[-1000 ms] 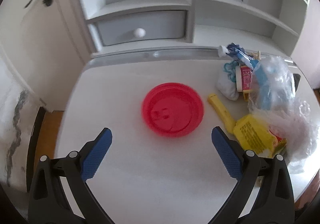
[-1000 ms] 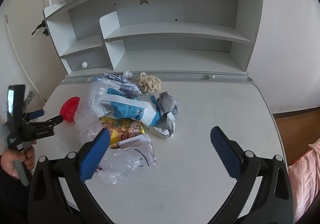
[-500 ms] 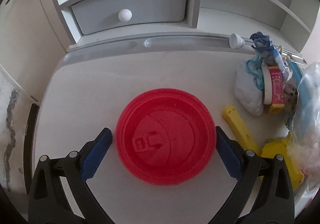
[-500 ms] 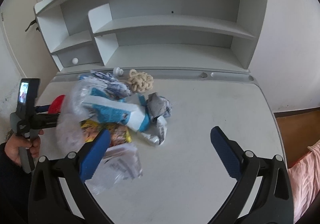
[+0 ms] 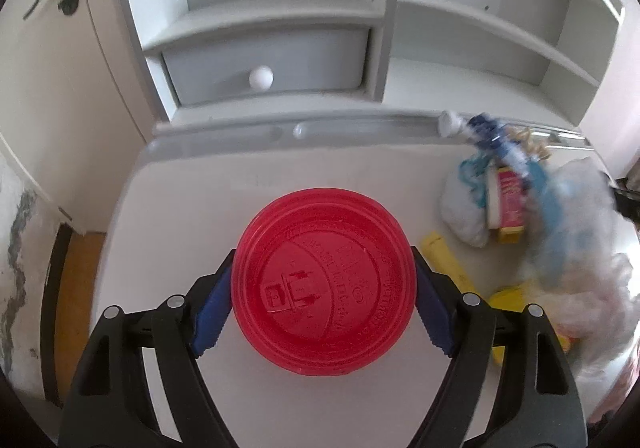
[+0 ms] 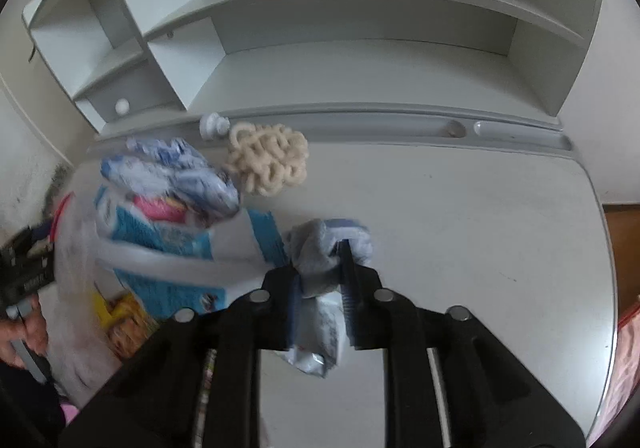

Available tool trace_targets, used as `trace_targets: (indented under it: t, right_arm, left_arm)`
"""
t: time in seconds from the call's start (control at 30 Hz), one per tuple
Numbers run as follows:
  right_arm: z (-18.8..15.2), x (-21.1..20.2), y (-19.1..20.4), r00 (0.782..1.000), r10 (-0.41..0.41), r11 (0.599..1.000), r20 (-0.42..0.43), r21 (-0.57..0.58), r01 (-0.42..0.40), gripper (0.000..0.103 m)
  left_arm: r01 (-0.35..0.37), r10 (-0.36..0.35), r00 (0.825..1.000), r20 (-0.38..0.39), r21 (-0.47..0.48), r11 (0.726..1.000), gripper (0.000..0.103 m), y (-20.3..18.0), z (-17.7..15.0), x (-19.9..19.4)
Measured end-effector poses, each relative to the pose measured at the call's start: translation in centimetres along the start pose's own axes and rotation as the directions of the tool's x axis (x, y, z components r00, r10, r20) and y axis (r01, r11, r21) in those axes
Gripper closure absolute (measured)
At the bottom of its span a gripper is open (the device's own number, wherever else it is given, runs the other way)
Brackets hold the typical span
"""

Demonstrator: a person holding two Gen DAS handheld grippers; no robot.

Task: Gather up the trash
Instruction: 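Grasp the red lid with the left gripper while the right gripper grasps the grey sock, then carry both items over the black bin and open both grippers to drop them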

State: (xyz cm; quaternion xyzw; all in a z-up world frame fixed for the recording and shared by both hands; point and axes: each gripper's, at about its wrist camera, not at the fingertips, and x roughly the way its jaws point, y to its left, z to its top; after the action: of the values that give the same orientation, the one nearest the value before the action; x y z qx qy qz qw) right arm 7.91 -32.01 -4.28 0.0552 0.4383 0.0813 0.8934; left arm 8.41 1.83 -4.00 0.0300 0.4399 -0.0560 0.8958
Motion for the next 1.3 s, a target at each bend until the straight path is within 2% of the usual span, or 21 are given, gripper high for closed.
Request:
trace_targets:
  t: [0.17,0.27,0.37,0.43,0.53,0.6,0.7,0.8,0.83,0.87,0.97,1.03,1.13,1.2,1.27,1.3]
  right_arm:
    - [1.0,-4.3,-0.4,0.994,0.033,0.999,0.104,0.025,-0.036,0.086]
    - [-0.1,-7.0,-2.4,0.99,0.01,0.998,0.142,0.055,-0.018,0.086]
    - [-2.9,-10.6,-5.9,0.984,-0.043,0.994,0.174,0.111,0.024,0.086]
    - [-5.6,-13.4,-9.1,0.975,-0.11,0.983,0.195,0.168,0.078,0.086]
    - [-10.7,-17.4,-14.4,0.955,-0.218,0.949,0.202,0.272,0.159,0.086]
    - [-14.9,-20.0,-18.1,0.935,-0.301,0.908,0.186,0.354,0.222,0.086]
    - [-20.6,-23.3,-22.3,0.903,-0.406,0.837,0.144,0.455,0.304,0.086]
    - [-27.3,-26.3,-27.1,0.864,-0.499,0.733,0.073,0.567,0.375,0.086]
    - [-30.3,-27.3,-29.0,0.848,-0.528,0.681,0.035,0.614,0.399,0.086]
    - [-32.4,-28.1,-30.0,0.84,-0.543,0.649,0.012,0.641,0.41,0.086]
    - [-38.6,-29.2,-33.0,0.831,-0.552,0.553,-0.063,0.719,0.421,0.086]
    - [-42.2,-29.2,-34.6,0.83,-0.546,0.5,-0.112,0.752,0.431,0.086]
    - [-47.8,-28.7,-36.7,0.837,-0.518,0.433,-0.175,0.791,0.433,0.086]
    - [-50.8,-27.9,-37.4,0.845,-0.491,0.394,-0.214,0.81,0.434,0.086]
    - [-53.1,-26.5,-38.5,0.856,-0.455,0.362,-0.244,0.828,0.428,0.086]
    - [-54.5,-25.8,-39.0,0.862,-0.438,0.348,-0.255,0.836,0.424,0.086]
  left_arm:
    - [0.034,-0.036,0.998,0.061,0.037,0.999,0.025,-2.1,0.9,-3.6]
    - [0.069,-0.076,0.993,0.089,0.076,0.995,0.025,-4.6,1.3,-5.6]
    - [0.124,-0.138,0.984,0.111,0.128,0.984,0.025,-8.2,1.4,-7.7]
    - [0.165,-0.187,0.975,0.121,0.175,0.971,0.025,-11.3,1.2,-9.1]
    - [0.248,-0.286,0.952,0.114,0.266,0.932,0.025,-17.3,0.5,-10.7]
    - [0.315,-0.363,0.927,0.095,0.33,0.89,0.025,-22.0,-0.5,-11.6]
    - [0.426,-0.487,0.872,0.042,0.426,0.798,0.025,-29.7,-2.4,-13.0]
    - [0.523,-0.588,0.808,-0.041,0.51,0.683,0.025,-37.8,-5.5,-14.3]
    - [0.555,-0.616,0.784,-0.08,0.535,0.637,0.025,-40.7,-6.9,-14.5]
    - [0.58,-0.634,0.765,-0.116,0.553,0.598,0.025,-43.1,-8.1,-14.7]
    - [0.659,-0.675,0.695,-0.246,0.594,0.462,0.024,-50.2,-12.6,-14.8]
    - [0.688,-0.673,0.665,-0.324,0.616,0.384,0.024,-54.6,-16.1,-14.4]
    - [0.717,-0.643,0.637,-0.424,0.634,0.292,0.024,-59.9,-21.2,-12.9]
    - [0.732,-0.607,0.63,-0.485,0.632,0.254,0.024,-62.8,-24.2,-11.2]
    - [0.743,-0.573,0.625,-0.53,0.628,0.23,0.024,-64.8,-26.7,-9.0]
    - [0.745,-0.558,0.626,-0.545,0.629,0.222,0.024,-65.7,-28.4,-9.3]
